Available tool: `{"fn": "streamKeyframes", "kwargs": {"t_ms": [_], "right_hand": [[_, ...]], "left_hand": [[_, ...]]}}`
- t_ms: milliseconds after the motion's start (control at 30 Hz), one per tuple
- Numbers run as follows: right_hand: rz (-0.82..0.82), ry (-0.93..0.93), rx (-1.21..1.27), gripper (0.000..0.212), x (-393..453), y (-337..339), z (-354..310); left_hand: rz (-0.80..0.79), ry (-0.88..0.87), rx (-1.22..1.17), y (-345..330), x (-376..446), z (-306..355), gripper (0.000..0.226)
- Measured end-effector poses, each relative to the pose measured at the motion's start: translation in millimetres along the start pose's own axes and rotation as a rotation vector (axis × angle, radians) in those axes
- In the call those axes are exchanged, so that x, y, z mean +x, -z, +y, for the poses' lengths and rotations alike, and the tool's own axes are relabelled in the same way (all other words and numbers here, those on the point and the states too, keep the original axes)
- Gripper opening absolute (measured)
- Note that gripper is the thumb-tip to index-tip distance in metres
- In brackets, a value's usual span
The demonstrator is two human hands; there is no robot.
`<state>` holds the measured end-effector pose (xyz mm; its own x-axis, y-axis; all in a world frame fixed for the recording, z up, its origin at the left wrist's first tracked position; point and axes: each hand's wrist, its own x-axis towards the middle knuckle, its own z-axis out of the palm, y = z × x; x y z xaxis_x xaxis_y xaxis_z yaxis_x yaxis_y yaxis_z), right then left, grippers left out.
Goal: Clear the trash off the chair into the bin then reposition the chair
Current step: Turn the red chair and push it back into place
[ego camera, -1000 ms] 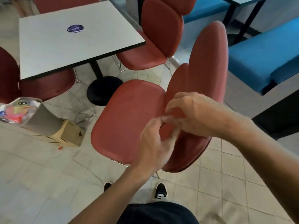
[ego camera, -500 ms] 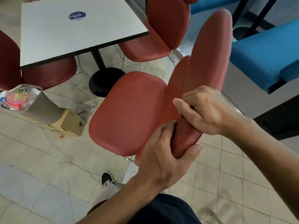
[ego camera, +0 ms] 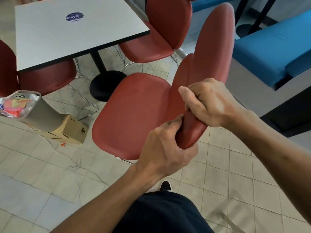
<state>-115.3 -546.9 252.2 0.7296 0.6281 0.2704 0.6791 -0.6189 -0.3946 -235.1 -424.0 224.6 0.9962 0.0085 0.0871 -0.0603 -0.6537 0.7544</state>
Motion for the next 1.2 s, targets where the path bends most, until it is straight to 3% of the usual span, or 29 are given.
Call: {"fn": "streamKeyframes", "kwargs": {"t_ms": [433, 733, 967, 1100, 1200], "right_hand": [[0.074, -0.052, -0.034, 0.054, 6, -23, -47], [0.123, -0.022, -0.059, 0.055, 20, -50, -88], [0.097, 0.05, 0.012, 0.05, 20, -50, -87], [0.018, 0.14, -0.005, 0.049, 21, -37, -62], [-0.009, 0.149, -0.086, 0.053, 28, -33, -46]], "left_hand": [[-0.07, -0.026, -0.01, 41, -15, -32, 0.035], [-0.072, -0.013, 0.029, 81, -30, -67, 0.049], [-0.107, 0.122, -0.114, 83, -39, -66, 0.065], [0.06, 0.162, -0.049, 69, -46, -53, 0.074], [0.228, 0.184, 0.023, 55, -46, -42, 0.066]]}}
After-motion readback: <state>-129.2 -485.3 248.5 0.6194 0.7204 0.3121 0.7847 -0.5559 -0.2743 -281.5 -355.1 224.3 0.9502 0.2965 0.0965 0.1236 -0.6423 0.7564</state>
